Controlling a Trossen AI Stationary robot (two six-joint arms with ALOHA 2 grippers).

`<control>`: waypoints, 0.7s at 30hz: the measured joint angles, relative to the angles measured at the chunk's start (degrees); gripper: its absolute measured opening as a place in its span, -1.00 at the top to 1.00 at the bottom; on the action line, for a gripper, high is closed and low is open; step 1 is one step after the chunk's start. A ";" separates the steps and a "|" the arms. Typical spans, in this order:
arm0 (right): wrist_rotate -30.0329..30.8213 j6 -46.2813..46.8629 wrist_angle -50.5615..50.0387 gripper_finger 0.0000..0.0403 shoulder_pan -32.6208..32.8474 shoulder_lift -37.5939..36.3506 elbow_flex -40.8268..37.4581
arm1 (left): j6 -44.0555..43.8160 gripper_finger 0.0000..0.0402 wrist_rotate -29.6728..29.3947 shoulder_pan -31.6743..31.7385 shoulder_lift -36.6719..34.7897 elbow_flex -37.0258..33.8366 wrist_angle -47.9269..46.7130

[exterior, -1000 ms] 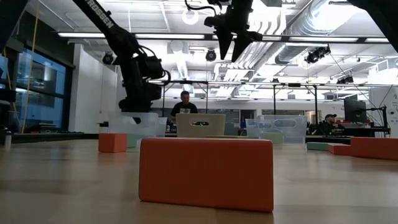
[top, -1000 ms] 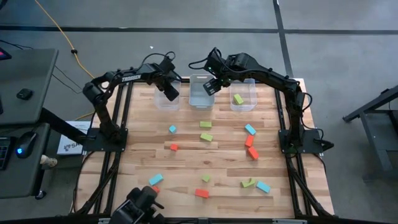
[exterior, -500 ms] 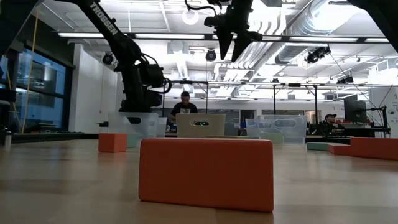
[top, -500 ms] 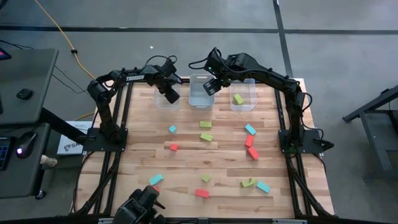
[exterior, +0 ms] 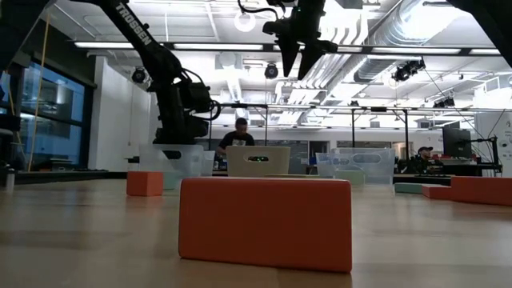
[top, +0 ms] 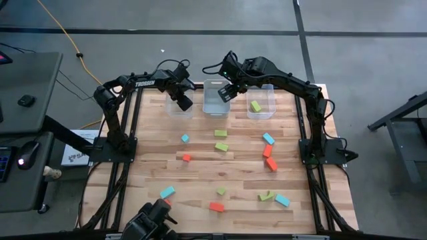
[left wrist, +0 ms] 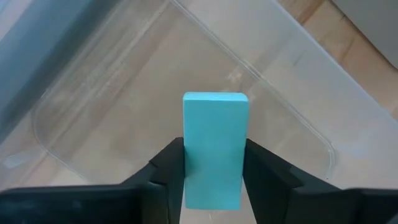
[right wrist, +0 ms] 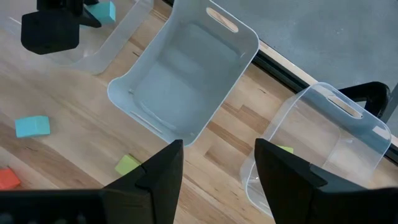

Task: Sort & place blocks by color
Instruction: Put the small blue rectangular block into the left transparent bin, then put the large orange rectangular block into the gray bin

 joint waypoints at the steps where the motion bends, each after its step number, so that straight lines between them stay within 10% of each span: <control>1: -0.01 0.00 0.00 0.07 0.00 -0.01 -0.02 | 0.00 0.36 0.00 0.00 0.00 0.00 0.00; 21: -3.30 -2.87 -0.34 0.05 -0.37 0.01 -0.01 | 2.55 0.23 -0.24 0.00 0.17 9.12 -8.51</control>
